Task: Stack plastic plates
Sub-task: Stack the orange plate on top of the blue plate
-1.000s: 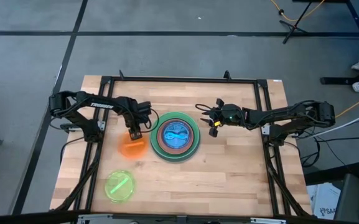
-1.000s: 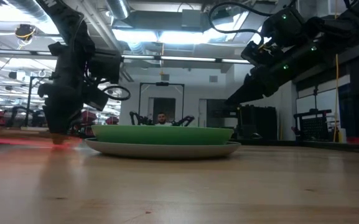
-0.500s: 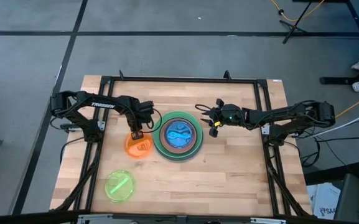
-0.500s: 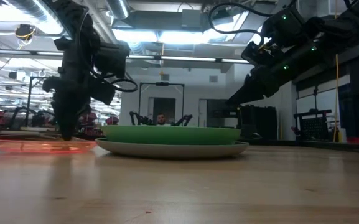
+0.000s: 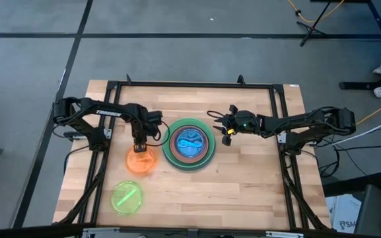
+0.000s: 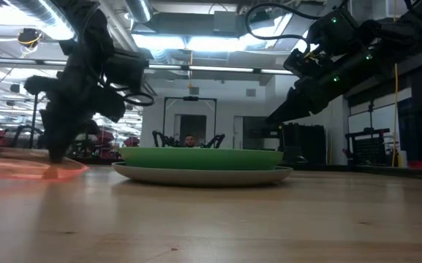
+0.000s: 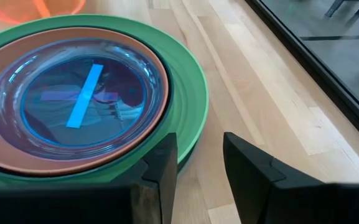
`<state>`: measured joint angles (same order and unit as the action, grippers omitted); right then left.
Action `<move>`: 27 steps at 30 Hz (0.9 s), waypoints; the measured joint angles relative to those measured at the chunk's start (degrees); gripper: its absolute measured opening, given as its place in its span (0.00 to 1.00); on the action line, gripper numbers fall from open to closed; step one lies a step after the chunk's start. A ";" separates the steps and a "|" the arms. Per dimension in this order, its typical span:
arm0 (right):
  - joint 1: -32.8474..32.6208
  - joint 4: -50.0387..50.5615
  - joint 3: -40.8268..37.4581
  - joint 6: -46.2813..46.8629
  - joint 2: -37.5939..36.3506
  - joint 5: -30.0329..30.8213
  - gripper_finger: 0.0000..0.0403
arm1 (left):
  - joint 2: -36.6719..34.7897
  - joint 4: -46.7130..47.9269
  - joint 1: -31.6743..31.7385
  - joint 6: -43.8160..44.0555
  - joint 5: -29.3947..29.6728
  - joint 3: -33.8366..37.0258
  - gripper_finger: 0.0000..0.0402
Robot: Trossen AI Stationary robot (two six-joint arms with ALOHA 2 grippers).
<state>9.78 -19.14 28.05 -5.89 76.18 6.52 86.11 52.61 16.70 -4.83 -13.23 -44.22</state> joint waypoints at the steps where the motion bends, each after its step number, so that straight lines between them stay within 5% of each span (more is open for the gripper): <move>1: 0.00 -0.04 0.00 0.00 0.00 0.00 0.30 | -0.35 -0.05 -0.22 -0.14 -1.04 0.00 0.00; 14: 0.00 -0.48 0.00 0.00 0.00 0.13 0.30 | -12.00 -9.33 -2.62 3.99 -0.30 -7.83 0.00; 27: 0.00 -0.94 0.00 0.02 0.00 0.13 0.30 | -6.75 -39.47 -2.90 9.25 5.62 -7.48 0.00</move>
<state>9.78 -20.08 28.05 -5.87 76.18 6.66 79.35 13.14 13.80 4.42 -7.61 -51.70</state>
